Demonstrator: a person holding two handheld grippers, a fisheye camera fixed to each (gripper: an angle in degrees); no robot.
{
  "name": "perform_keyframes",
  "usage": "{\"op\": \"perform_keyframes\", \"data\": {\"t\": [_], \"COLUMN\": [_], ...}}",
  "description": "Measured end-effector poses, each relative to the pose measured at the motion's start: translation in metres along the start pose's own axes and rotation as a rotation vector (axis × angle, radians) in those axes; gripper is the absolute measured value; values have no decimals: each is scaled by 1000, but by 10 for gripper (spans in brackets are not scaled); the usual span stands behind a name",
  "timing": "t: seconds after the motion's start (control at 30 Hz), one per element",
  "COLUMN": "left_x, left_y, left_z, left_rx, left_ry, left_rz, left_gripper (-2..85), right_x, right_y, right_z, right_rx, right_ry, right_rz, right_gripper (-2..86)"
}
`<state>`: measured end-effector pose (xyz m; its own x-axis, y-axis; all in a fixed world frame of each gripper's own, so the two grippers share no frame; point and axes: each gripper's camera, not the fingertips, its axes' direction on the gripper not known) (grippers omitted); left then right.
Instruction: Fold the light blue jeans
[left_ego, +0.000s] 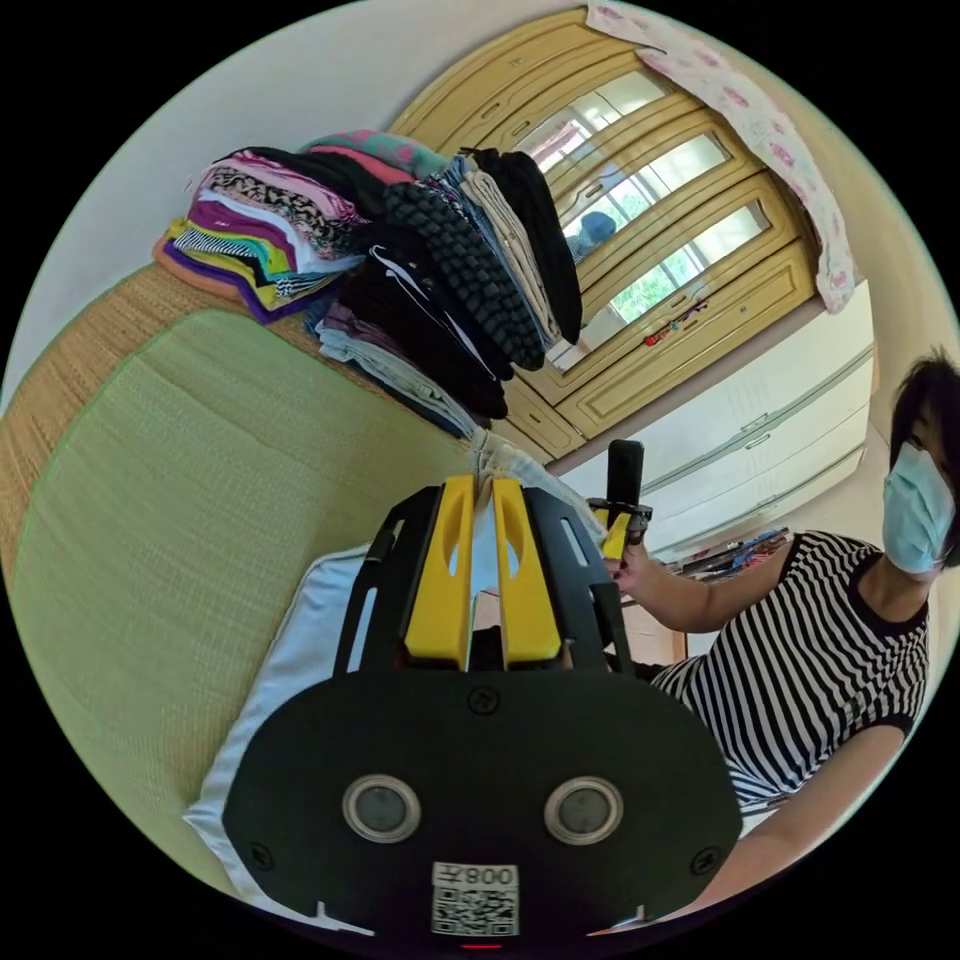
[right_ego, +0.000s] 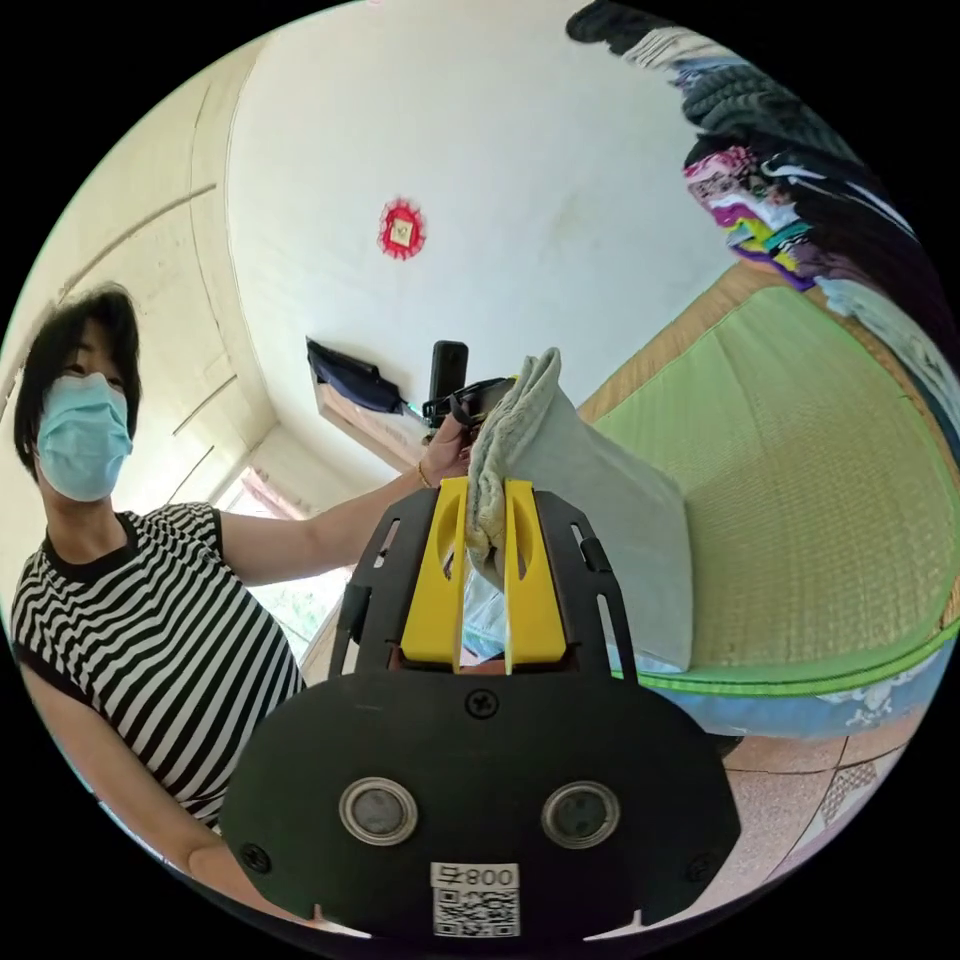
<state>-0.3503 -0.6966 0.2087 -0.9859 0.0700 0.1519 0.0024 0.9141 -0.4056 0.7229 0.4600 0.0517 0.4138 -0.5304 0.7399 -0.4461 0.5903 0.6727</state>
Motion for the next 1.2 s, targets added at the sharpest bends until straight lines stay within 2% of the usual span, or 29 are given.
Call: {"op": "perform_keyframes", "data": {"t": [0.3, 0.47, 0.6, 0.67, 0.77, 0.83, 0.93, 1.03, 1.2], "left_x": [-29, -57, -77, -80, -79, -76, -67, -61, -61], "left_y": [81, 131, 171, 200, 228, 234, 233, 231, 240], "left_z": [-127, -186, -219, -241, -258, -261, -273, -294, -303], "left_rx": [26, 59, 121, 225, 337, 319, 276, 313, 198], "left_ry": [-33, -22, 62, 113, 240, 290, 248, 207, 85], "left_rz": [-210, -415, -598, -680, -735, -752, -738, -714, -774], "left_gripper": [42, 60, 65, 72, 89, 103, 113, 110, 103], "right_x": [12, 30, 44, 50, 55, 56, 52, 48, 61], "right_y": [0, 7, 14, 18, 20, 19, 16, 13, 24], "right_z": [136, 199, 234, 253, 269, 277, 289, 301, 324], "right_rx": [-261, -385, -471, -515, -536, -546, -571, -594, -674], "right_ry": [-52, -24, -5, 35, 48, 61, 86, 110, 137], "right_rz": [53, 120, 172, 197, 226, 234, 219, 205, 259], "right_gripper": [68, 68, 68, 68, 68, 68, 68, 70, 82]}}
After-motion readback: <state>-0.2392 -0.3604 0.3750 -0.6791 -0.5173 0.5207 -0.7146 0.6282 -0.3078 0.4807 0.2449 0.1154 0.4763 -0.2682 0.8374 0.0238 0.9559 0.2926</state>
